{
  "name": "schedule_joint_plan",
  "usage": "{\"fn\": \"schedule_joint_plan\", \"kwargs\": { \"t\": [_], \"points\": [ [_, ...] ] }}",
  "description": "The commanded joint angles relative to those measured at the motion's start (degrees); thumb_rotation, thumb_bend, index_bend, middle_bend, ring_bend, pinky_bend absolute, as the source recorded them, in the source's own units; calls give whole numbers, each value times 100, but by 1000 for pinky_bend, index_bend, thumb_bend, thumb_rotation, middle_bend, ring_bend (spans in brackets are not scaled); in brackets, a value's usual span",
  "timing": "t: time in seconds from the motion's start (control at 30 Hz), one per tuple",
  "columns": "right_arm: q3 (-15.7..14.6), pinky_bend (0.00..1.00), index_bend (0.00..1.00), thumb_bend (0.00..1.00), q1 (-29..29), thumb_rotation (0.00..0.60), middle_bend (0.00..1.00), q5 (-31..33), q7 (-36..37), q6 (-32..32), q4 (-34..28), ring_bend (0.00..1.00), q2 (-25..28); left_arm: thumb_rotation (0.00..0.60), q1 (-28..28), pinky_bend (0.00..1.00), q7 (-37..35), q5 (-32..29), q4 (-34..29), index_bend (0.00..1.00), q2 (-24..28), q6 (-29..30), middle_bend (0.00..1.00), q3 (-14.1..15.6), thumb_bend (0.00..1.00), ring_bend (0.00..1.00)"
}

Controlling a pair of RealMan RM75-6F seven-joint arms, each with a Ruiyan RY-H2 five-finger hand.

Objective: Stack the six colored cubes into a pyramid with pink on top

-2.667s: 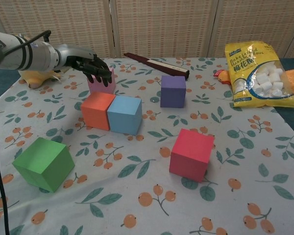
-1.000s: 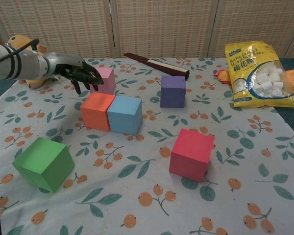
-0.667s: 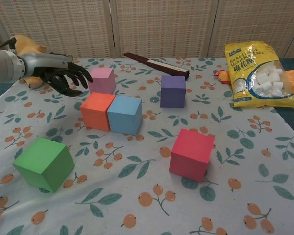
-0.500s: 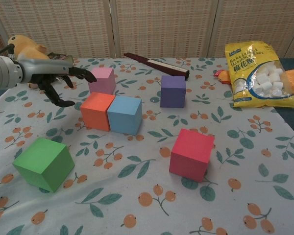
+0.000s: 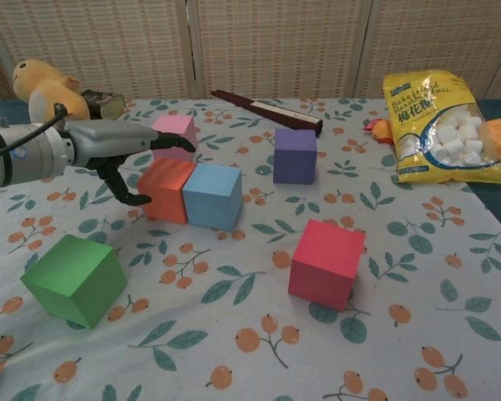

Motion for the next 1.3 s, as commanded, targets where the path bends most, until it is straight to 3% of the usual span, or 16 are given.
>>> {"fn": "schedule_joint_plan", "kwargs": {
  "t": [0.03, 1.3],
  "points": [
    [-2, 149, 0, 0, 3, 571, 94, -5, 1, -4, -2, 28, -1, 600, 14, 49, 316, 18, 171, 0, -213, 221, 0, -34, 360, 0],
    [-15, 149, 0, 0, -87, 571, 94, 58, 94, 57, 70, 28, 19, 600, -179, 45, 1019, -403, 317, 0, -655, -2, 0, -364, 357, 0]
  ]
}}
